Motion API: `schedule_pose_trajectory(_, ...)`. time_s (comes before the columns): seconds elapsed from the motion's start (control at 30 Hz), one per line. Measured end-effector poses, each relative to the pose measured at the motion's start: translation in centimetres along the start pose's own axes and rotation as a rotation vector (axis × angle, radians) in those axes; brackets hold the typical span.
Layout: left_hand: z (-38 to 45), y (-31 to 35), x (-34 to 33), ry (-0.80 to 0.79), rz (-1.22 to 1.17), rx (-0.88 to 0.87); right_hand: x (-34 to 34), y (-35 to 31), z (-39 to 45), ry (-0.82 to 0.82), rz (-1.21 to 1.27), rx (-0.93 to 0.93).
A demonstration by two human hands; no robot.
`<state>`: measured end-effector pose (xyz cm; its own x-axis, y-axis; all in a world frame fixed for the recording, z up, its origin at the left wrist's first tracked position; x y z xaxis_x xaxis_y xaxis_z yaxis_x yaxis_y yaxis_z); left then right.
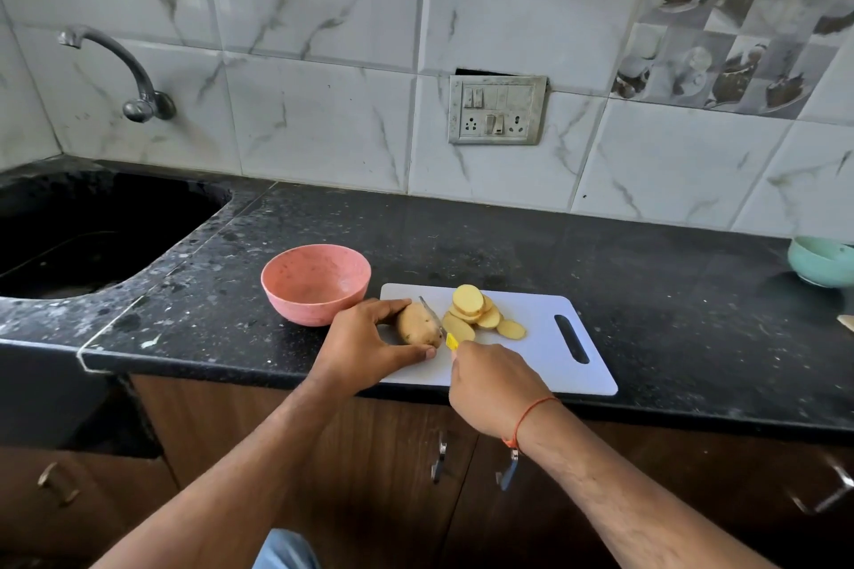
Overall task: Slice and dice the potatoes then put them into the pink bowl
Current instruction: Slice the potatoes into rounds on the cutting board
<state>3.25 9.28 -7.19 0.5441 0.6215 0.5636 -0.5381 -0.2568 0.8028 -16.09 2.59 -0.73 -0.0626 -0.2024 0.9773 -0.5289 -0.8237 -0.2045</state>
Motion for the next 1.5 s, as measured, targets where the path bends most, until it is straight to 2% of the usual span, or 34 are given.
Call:
schedule_pose_trajectory(0.23, 0.1, -0.2, 0.0, 0.033, 0.034, -0.012, 0.8, -0.7, 2.9, -0.052, 0.025, -0.035)
schedule_pose_trajectory(0.43, 0.3, 0.0, -0.1, -0.015, 0.005, -0.040, 0.2, 0.3, 0.6, -0.059, 0.040, 0.000)
schedule_pose_trajectory(0.63, 0.3, -0.1, 0.0, -0.011, 0.007, -0.052, 1.2, -0.1, 2.8, -0.122, 0.040, -0.015)
schedule_pose_trajectory(0.93, 0.4, -0.1, -0.1, -0.025, 0.033, -0.061, -0.4, 1.3, -0.6, -0.088, 0.115, -0.020)
schedule_pose_trajectory(1.17, 0.5, -0.3, 0.0, -0.009, 0.043, -0.063, -0.2, 0.3, 3.0, -0.084, 0.102, -0.019)
schedule_pose_trajectory(1.37, 0.5, -0.5, -0.1, -0.023, 0.040, -0.061, -1.2, 1.3, 0.8, -0.091, 0.125, -0.029)
schedule_pose_trajectory(1.5, 0.5, -0.5, 0.0, -0.015, 0.045, -0.058, -0.8, 1.1, 2.9, -0.117, 0.086, -0.033)
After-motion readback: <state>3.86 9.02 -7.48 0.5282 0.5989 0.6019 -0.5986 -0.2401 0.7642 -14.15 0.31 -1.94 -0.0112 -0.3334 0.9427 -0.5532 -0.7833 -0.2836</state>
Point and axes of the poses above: each hand's wrist, its own z-axis towards the middle knuckle, its own x-axis out of the back of the hand, y = z × x, the point moved 2 cm from there along z, towards the middle knuckle, and after that the axes turned 9 degrees about x, right-handed, at the moved point
